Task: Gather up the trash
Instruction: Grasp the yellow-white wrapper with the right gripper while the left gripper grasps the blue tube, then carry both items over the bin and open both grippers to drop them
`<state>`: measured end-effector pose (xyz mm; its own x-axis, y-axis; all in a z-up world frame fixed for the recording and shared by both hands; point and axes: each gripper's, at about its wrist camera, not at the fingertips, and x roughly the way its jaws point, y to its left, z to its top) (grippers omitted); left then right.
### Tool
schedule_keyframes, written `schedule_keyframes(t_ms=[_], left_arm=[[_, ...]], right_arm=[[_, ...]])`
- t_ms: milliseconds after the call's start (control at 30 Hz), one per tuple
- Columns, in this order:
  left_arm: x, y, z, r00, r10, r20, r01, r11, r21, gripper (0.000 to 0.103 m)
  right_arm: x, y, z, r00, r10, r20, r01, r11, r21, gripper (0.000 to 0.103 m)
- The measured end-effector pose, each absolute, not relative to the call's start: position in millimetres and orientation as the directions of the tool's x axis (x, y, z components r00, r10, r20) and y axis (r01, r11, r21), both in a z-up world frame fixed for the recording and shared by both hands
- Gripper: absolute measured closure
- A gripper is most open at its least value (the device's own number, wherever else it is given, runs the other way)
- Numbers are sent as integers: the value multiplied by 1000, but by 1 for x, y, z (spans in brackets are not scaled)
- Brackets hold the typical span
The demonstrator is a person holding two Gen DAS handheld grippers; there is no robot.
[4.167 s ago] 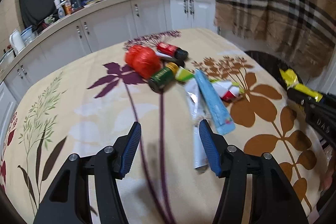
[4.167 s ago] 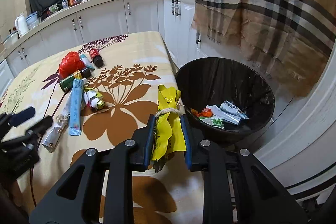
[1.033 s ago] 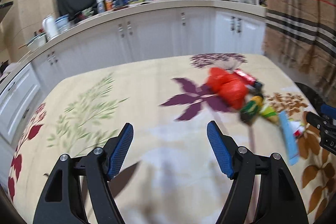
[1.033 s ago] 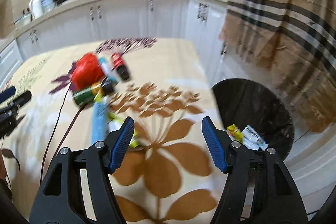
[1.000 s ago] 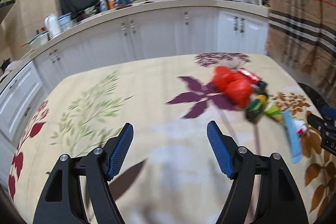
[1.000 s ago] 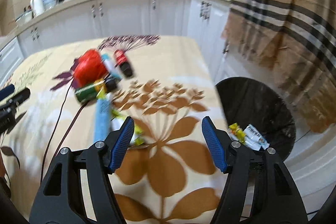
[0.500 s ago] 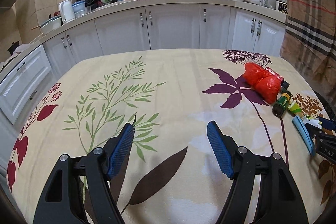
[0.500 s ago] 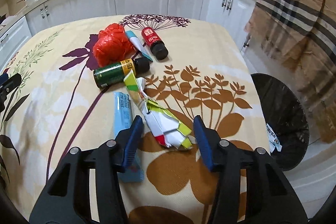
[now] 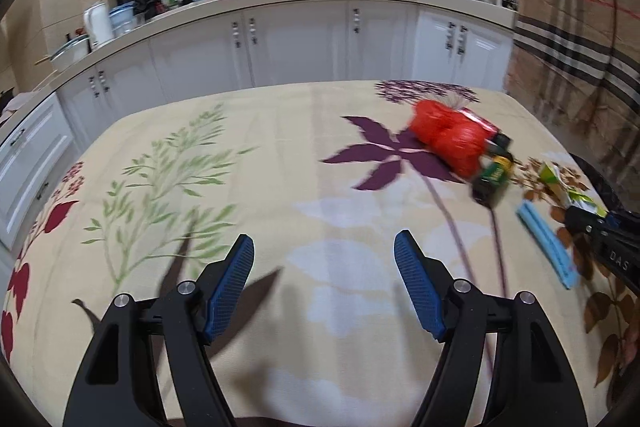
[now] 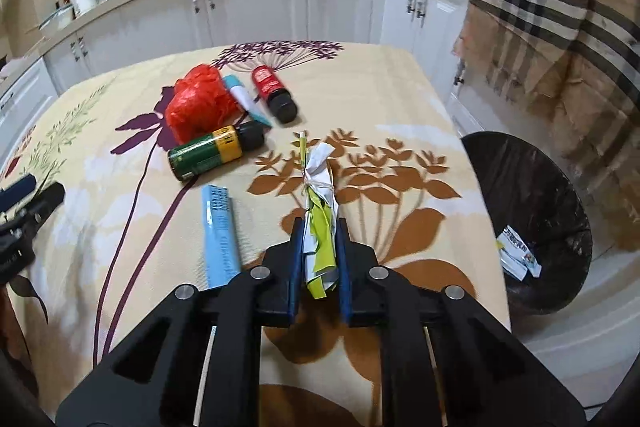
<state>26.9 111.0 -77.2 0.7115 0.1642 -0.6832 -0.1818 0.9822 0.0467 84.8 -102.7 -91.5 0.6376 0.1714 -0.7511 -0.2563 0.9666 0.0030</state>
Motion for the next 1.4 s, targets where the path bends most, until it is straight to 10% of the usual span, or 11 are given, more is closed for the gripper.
schedule_keyframes(t_ms=[933, 1100, 1400], left_arm=[[67, -30, -92, 660, -14, -751, 74, 996, 46, 32], [70, -36, -98, 628, -35, -777, 100, 994, 36, 66], [67, -27, -95, 638, -91, -765, 112, 993, -25, 92]], right_arm=[[67, -215, -80, 730, 78, -679, -53, 997, 57, 88], [67, -225, -78, 738, 80, -670, -49, 997, 66, 88], [67, -229, -77, 743, 89, -664, -48, 996, 79, 88]])
